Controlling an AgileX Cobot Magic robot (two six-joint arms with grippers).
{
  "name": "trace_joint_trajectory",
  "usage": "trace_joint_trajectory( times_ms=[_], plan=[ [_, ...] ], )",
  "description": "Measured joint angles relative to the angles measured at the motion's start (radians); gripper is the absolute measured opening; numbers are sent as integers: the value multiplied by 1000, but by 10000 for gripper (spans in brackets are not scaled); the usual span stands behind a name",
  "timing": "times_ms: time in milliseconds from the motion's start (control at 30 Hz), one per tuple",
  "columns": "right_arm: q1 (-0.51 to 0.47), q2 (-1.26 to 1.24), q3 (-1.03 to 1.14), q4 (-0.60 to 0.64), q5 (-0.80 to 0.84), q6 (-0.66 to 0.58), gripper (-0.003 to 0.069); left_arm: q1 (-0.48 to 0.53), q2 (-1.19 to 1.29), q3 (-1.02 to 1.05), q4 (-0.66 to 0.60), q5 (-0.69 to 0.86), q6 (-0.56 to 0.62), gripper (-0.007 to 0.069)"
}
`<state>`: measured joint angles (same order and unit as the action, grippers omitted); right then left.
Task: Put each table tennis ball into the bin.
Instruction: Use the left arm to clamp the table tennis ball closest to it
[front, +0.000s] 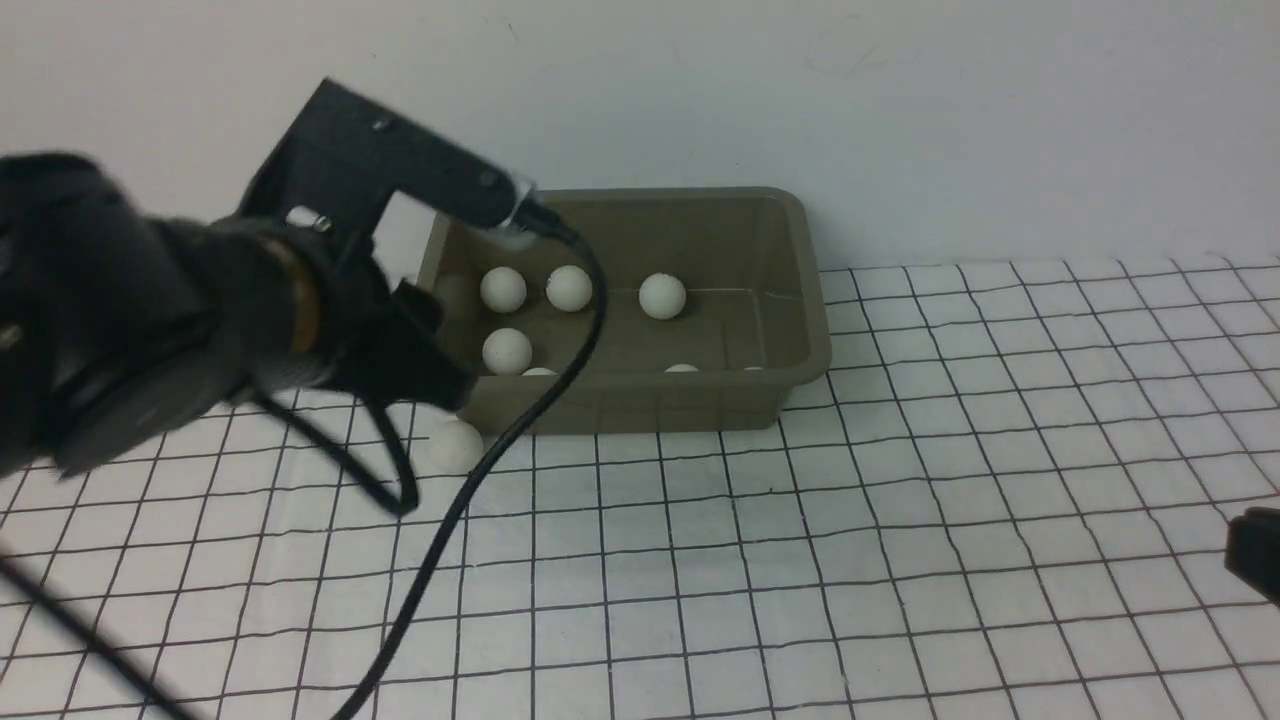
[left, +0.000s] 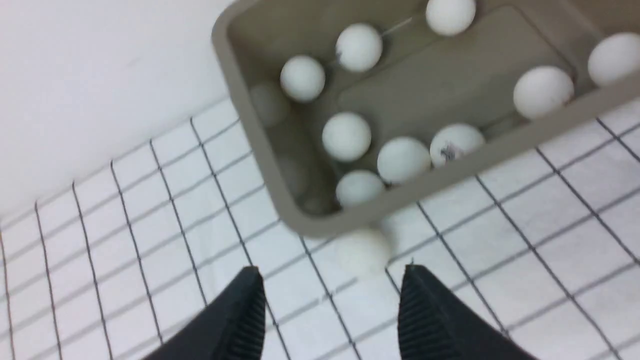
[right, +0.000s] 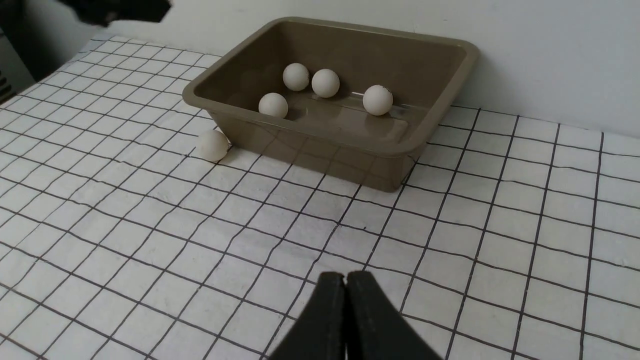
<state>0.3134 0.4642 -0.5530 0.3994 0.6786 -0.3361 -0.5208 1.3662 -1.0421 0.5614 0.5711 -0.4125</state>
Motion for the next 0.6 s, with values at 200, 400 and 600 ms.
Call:
trace_joint_trajectory(
  times_ms=[200, 400, 600],
  plan=[
    [0, 0, 0, -5, 0, 0, -10, 0, -326, 389, 202, -205, -273, 330],
    [0, 0, 0, -5, 1, 0, -10, 20, -390, 545, 471, -404, -488, 330],
    [0, 0, 0, -17, 14, 0, -10, 141, -304, 609, 797, -541, -789, 330]
  ],
)
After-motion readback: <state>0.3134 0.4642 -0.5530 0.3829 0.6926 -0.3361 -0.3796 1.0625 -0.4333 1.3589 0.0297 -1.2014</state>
